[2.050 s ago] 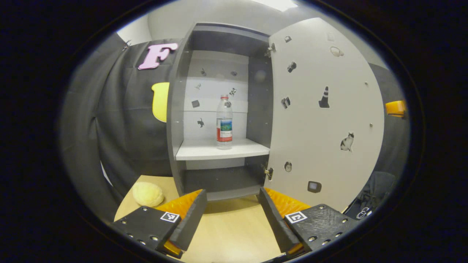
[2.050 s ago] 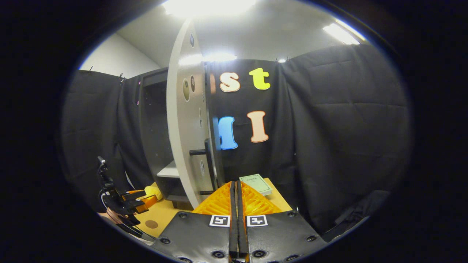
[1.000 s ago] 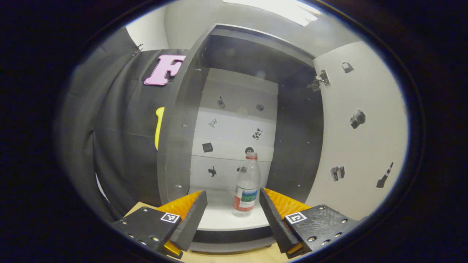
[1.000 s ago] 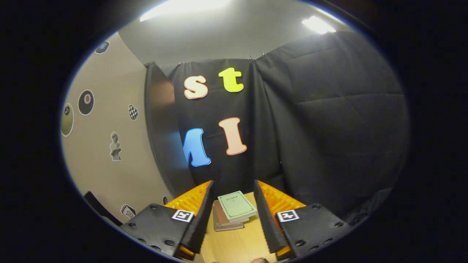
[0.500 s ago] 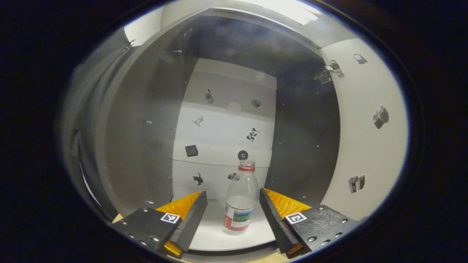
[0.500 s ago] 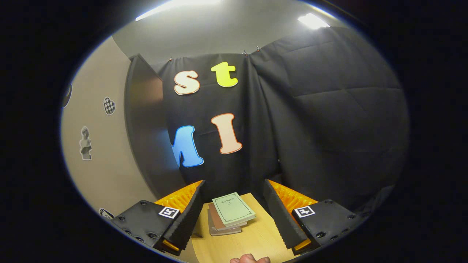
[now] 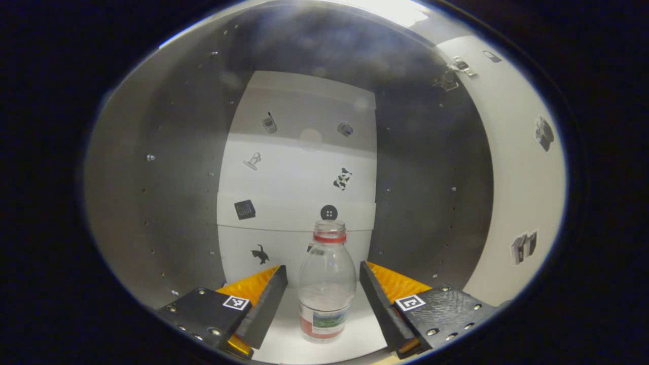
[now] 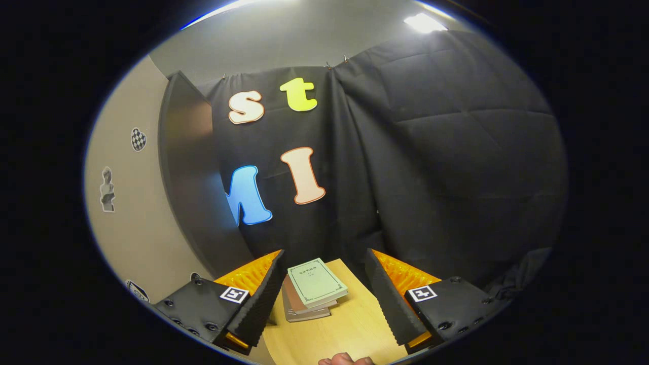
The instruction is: Open the cabinet door with the right hand, grasp the bottle in the cabinet with the left hand and place it on the coaster, then close the cabinet door with the right hand.
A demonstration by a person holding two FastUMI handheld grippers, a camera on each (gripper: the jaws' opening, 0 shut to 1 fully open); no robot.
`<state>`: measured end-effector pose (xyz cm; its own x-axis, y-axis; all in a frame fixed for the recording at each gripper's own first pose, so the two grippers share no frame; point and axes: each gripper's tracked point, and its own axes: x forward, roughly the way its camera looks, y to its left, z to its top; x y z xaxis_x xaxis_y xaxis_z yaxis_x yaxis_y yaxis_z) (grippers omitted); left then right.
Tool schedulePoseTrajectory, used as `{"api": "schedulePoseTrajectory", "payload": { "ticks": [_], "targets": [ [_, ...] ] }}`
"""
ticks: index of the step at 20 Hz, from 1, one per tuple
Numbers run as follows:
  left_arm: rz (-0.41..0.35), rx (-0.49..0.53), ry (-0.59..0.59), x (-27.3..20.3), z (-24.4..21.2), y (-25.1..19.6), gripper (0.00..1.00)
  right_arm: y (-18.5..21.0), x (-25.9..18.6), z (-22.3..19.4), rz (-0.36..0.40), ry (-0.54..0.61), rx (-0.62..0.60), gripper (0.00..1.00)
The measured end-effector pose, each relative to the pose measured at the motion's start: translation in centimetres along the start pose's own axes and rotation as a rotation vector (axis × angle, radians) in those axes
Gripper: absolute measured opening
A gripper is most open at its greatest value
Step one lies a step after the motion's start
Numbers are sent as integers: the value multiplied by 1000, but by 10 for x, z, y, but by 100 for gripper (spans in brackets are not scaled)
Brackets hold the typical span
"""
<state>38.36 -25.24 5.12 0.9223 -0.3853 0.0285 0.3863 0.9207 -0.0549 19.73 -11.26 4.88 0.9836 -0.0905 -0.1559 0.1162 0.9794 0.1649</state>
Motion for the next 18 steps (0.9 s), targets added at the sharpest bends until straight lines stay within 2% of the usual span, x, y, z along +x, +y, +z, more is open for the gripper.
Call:
{"api": "schedulePoseTrajectory", "payload": {
  "ticks": [1,2,6,7,8,11,14,16,18],
  "targets": [
    [-5,-16,2,4,-3,-1,88,-2,-1,-2,-4,9,-1,93],
    [-15,-34,11,8,-9,-3,86,-4,-1,-3,-9,13,-2,93],
    [-18,-80,51,22,-32,-3,88,-10,0,-7,-23,30,-24,93],
    [-14,-93,61,24,-37,-2,86,-10,0,-7,-22,31,-27,98],
    [-10,-104,70,24,-41,1,86,-10,0,-7,-21,30,-29,98],
    [0,-85,75,27,-48,6,89,-14,3,-6,-33,23,-33,98],
    [9,-73,114,24,-60,5,86,-15,4,-12,-28,35,-19,98],
    [6,-72,106,24,-61,3,75,-15,4,-15,-25,40,-15,98],
    [-2,-68,99,18,-59,1,73,-15,3,-16,-22,40,-14,98]
  ]
}}
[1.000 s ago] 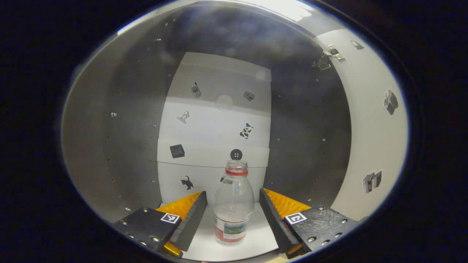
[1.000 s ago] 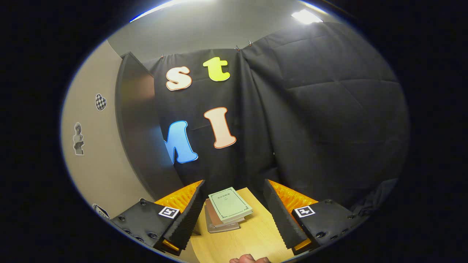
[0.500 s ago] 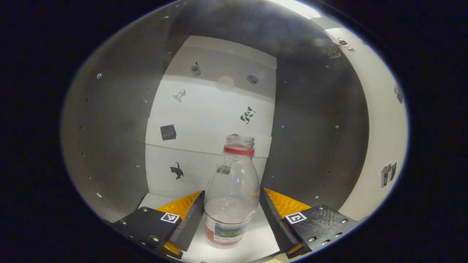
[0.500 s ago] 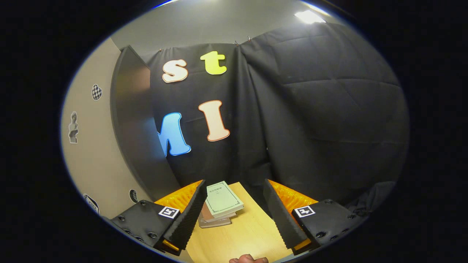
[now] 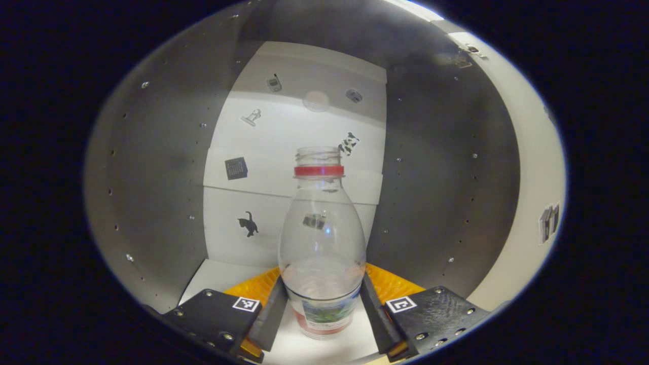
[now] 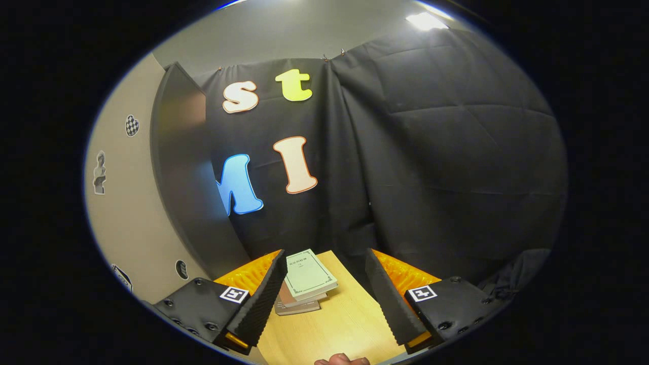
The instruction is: Open the cabinet door with the right hand, grasp the bottle in the cabinet with the left hand and place it on the coaster, then close the cabinet door with the right hand.
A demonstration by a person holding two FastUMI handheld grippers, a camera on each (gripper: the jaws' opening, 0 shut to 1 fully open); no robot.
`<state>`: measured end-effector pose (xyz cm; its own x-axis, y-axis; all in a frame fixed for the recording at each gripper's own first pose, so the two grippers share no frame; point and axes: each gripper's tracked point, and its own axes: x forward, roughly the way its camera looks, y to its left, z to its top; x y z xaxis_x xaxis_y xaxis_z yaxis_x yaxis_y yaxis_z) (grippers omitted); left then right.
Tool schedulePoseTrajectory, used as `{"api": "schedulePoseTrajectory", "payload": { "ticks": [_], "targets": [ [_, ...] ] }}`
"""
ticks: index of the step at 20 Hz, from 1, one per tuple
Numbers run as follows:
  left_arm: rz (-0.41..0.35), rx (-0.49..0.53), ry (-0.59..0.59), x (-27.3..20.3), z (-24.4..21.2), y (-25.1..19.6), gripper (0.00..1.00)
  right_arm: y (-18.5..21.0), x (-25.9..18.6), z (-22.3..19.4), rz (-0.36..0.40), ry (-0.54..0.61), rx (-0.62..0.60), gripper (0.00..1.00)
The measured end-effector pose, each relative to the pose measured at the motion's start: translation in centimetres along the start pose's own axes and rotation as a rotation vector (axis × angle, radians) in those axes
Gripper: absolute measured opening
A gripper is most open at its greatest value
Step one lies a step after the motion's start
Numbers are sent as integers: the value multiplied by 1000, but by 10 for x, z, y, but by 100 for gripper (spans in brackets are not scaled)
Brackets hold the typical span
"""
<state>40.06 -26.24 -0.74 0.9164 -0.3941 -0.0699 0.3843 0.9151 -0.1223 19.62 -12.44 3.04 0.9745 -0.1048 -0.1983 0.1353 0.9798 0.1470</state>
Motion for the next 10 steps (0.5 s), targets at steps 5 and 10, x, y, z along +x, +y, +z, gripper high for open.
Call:
{"api": "schedulePoseTrajectory", "payload": {
  "ticks": [5,10],
  "targets": [
    [-23,55,-31,-31,11,-12,70,3,-6,-2,14,-4,9,98],
    [-52,112,-73,-91,33,-18,68,11,-12,6,24,-36,22,98]
  ]
}}
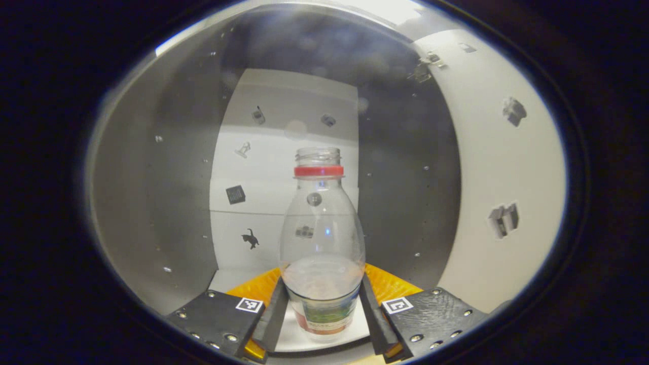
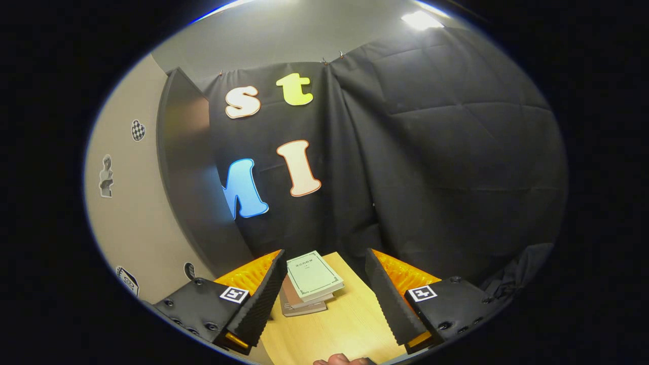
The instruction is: Open the cabinet door with the right hand, grasp the bottle in the cabinet with the left hand and place it on the coaster, then close the cabinet door with the right hand.
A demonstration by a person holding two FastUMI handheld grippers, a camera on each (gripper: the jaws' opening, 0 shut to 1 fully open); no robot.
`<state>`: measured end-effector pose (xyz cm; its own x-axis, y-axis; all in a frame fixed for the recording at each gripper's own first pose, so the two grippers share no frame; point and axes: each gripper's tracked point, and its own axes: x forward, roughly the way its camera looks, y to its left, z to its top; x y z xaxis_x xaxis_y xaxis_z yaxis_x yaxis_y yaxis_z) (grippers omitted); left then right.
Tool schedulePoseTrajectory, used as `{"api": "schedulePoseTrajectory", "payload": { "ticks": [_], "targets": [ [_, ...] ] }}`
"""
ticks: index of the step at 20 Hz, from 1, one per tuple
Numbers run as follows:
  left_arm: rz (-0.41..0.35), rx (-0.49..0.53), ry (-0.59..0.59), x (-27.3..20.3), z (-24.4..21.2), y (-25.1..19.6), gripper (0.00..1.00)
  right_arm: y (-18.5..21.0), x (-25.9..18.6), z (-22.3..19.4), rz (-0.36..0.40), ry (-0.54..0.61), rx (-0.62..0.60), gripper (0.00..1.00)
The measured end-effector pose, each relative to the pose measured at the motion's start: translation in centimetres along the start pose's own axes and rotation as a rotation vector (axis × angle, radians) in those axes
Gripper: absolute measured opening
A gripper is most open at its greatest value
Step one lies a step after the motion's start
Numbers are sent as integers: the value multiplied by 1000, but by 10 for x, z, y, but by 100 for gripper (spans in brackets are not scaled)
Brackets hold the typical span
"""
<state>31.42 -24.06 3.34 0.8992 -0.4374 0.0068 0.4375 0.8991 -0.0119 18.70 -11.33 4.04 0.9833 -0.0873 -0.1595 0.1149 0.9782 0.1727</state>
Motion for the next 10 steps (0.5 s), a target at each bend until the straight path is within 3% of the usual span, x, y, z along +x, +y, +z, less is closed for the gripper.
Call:
{"api": "schedulePoseTrajectory", "payload": {
  "ticks": [1,4,6,10],
  "targets": [
    [0,6,-1,-14,4,2,72,2,-3,2,2,-10,-10,98],
    [24,20,-1,-64,9,17,68,0,-11,5,-13,-33,-53,98],
    [69,43,-2,-98,5,37,67,2,-15,6,-10,-42,-59,93],
    [169,89,8,-167,-20,80,67,11,-19,-2,5,-31,-55,98]
  ]
}}
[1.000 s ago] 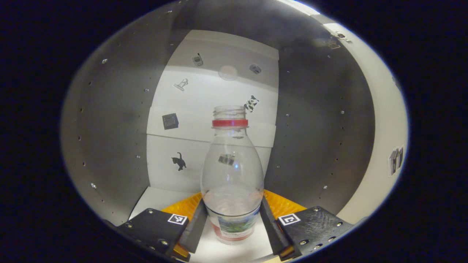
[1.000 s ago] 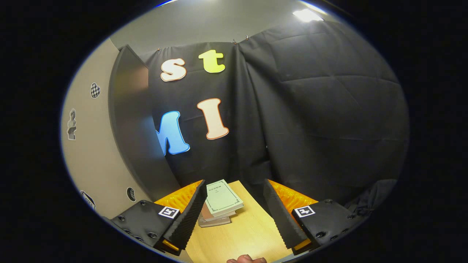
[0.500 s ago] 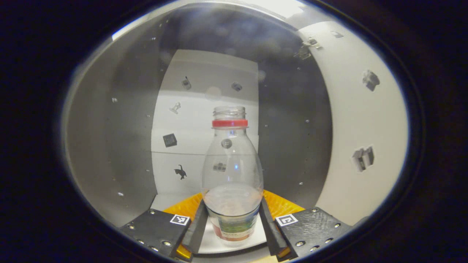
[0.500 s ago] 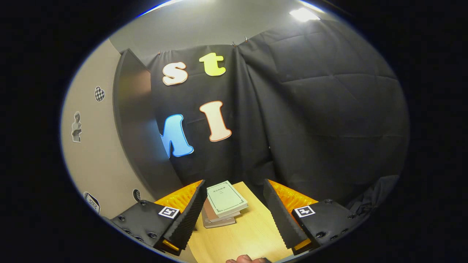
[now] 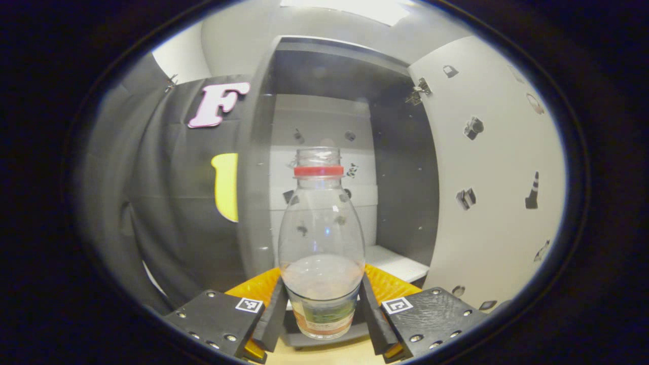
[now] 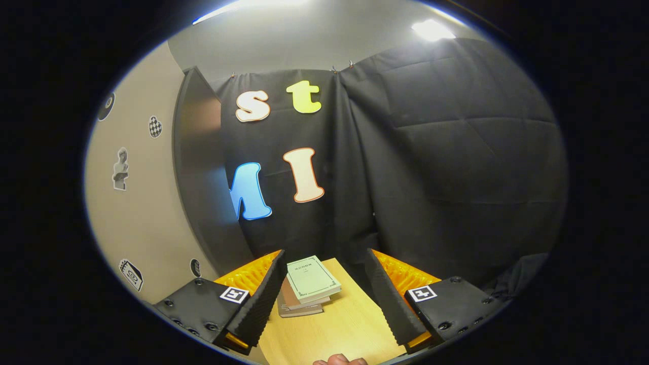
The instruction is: Open the cabinet door with the right hand, grasp the bottle in the cabinet with the left hand and place it on the coaster, then close the cabinet door with the right hand.
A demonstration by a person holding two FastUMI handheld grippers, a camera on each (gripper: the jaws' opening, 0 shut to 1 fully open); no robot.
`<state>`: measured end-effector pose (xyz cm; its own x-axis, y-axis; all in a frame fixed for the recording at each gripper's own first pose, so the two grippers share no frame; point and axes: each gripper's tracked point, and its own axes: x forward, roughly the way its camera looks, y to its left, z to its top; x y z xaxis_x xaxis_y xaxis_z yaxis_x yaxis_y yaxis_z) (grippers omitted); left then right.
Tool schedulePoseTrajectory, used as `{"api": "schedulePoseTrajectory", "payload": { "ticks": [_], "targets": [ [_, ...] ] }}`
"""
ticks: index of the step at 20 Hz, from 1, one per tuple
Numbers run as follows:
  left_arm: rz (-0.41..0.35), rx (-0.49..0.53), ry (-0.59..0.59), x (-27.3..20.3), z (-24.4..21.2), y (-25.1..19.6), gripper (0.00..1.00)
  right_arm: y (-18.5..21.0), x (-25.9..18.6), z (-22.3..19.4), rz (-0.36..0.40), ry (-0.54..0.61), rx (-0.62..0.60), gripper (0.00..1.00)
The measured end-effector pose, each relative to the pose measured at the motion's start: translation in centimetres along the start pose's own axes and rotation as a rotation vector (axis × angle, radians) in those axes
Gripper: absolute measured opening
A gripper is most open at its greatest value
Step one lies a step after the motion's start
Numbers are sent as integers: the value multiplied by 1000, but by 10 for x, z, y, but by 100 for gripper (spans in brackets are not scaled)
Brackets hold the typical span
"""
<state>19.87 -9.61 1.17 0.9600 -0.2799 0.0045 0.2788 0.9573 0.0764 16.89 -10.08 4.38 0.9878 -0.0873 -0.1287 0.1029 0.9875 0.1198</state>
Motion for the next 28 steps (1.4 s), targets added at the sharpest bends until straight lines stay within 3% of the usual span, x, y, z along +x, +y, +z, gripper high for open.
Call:
{"api": "schedulePoseTrajectory", "payload": {
  "ticks": [1,3,4,9,11,12,14,21,26,28],
  "targets": [
    [27,15,10,-14,-13,13,67,5,-1,-1,10,6,-2,93],
    [75,36,22,-40,-40,38,67,12,-6,-5,35,15,-10,93],
    [96,44,24,-54,-53,49,67,9,-8,-4,32,12,-19,98],
    [188,43,82,-109,-135,88,70,8,-21,-5,17,-10,27,98],
    [223,34,110,-126,-168,101,68,5,-24,-8,-5,-15,45,93],
    [239,31,123,-136,-186,105,68,2,-27,-8,-22,-23,47,98],
    [264,28,148,-150,-217,111,68,-3,-31,-9,-54,-34,39,98],
    [275,46,218,-173,-303,106,70,-3,-46,-12,-107,-41,21,98],
    [280,43,220,-179,-330,103,68,3,-53,-27,-117,15,-6,98],
    [275,19,224,-180,-340,100,69,3,-53,-28,-116,20,-43,92]
  ]
}}
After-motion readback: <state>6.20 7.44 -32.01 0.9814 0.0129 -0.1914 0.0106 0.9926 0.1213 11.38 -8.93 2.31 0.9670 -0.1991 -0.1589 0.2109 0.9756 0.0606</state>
